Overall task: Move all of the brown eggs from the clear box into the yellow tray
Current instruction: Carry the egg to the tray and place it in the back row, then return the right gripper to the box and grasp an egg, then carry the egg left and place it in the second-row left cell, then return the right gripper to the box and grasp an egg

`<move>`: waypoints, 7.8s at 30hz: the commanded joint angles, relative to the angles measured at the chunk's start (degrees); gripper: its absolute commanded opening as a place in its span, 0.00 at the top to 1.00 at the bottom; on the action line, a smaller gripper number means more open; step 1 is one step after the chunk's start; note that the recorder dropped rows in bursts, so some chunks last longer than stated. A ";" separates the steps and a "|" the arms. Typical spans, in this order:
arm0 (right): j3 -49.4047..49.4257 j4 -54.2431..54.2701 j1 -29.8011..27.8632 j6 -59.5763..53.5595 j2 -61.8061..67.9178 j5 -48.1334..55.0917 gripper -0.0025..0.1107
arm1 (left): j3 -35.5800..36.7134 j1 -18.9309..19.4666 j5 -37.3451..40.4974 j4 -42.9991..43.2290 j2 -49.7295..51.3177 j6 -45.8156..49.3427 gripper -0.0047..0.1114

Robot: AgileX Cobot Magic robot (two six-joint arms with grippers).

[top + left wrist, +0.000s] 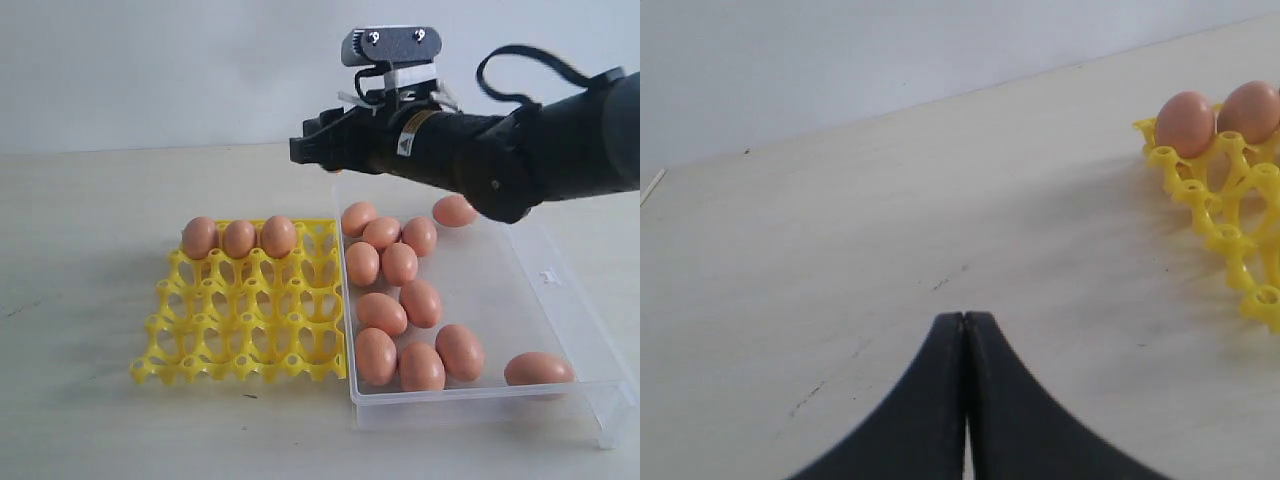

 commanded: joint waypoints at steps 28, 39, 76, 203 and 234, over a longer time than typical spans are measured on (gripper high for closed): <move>0.09 -3.17 0.14 2.55 13.73 -13.08 0.42 | -0.20 -0.04 -0.42 -0.20 -0.32 -0.02 0.96; -2.63 -4.52 0.14 -20.62 -12.07 39.19 0.98 | -0.20 -0.04 -0.42 -0.20 -0.32 -0.02 0.96; -8.83 -12.92 -4.30 -57.58 6.66 63.08 0.35 | -0.20 -0.04 -0.42 -0.20 -0.32 -0.02 0.96; -4.55 8.18 -2.73 -3.47 0.78 54.03 0.42 | -0.20 -0.04 -0.42 -0.20 -0.32 -0.02 0.96; -4.43 8.08 2.35 -7.83 -8.19 26.96 0.98 | -0.20 -0.04 -0.42 -0.20 -0.32 -0.02 0.96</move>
